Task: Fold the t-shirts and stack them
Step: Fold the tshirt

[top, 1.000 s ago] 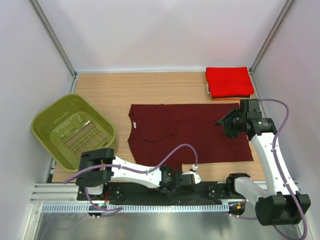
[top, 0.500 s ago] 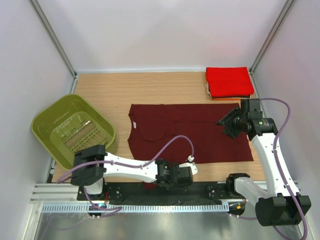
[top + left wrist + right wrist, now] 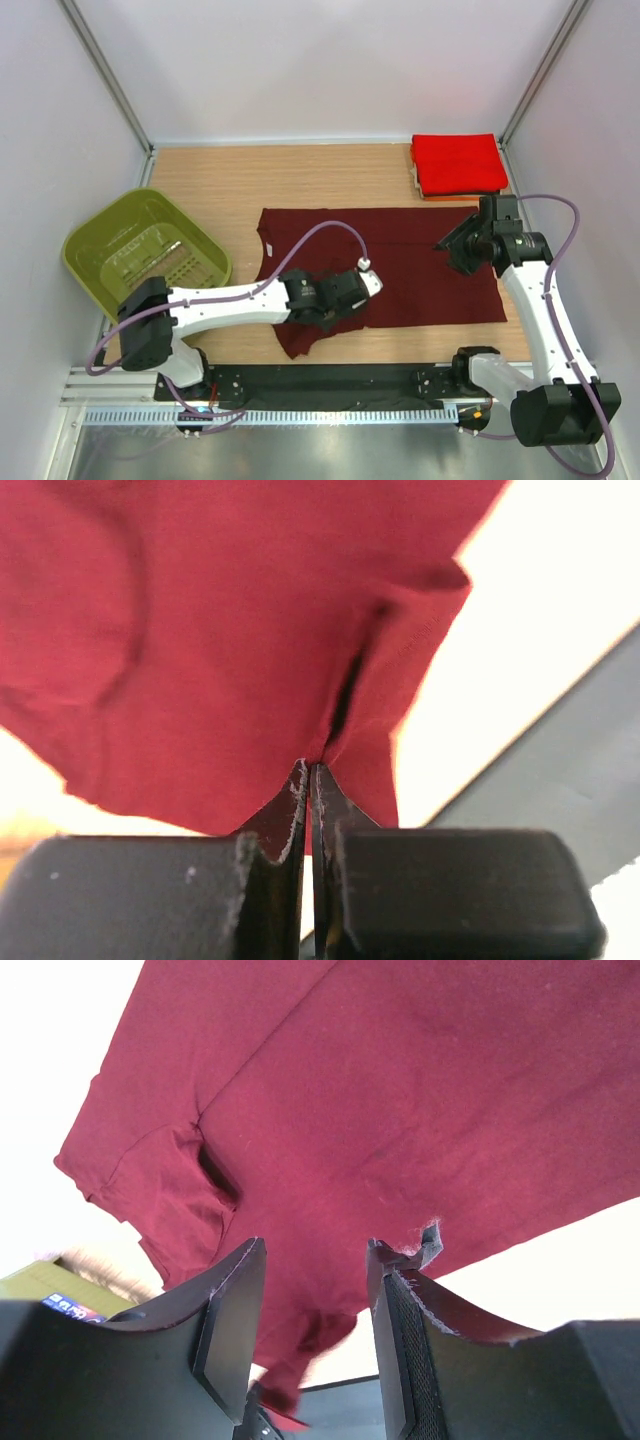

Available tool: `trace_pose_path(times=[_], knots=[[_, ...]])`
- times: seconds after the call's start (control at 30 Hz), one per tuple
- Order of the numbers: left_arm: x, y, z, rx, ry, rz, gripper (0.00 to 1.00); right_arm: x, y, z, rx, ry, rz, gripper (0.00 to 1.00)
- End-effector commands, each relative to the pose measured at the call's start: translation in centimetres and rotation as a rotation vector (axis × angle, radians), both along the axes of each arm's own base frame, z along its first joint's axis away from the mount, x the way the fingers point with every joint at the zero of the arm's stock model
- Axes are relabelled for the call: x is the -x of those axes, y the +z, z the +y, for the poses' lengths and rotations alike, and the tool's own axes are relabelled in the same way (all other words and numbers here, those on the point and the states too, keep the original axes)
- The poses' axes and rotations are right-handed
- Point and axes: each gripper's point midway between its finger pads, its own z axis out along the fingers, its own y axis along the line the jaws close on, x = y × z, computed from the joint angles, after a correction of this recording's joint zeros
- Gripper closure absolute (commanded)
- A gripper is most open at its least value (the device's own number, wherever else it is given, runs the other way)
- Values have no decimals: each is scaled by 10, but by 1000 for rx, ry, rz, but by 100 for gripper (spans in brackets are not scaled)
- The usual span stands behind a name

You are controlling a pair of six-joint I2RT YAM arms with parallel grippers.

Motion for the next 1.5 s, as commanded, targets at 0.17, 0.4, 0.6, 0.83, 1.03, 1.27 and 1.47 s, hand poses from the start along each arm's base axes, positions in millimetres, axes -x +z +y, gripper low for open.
trace_pose_path(times=[0.17,0.4,0.6,0.83,1.03,1.27,1.47], knots=[[-89,34,13,21,48,-91,100,-9,4,-8,35,-29,-34,49],[-150,41,10,23,76,-133,100,-9,-12,-32,127,-145,65,50],[-186,40,9,34,127,-149,100,13,-34,-77,273,-330,293,48],[-213,44,18,49,195,-172,99,45,-56,-109,290,-571,467,48],[-213,44,14,85,207,-146,100,73,-86,-122,257,-746,587,50],[-205,32,12,93,216,-99,100,97,-120,-118,232,-859,640,50],[-204,27,15,67,211,-87,100,101,-145,-116,188,-957,617,50]])
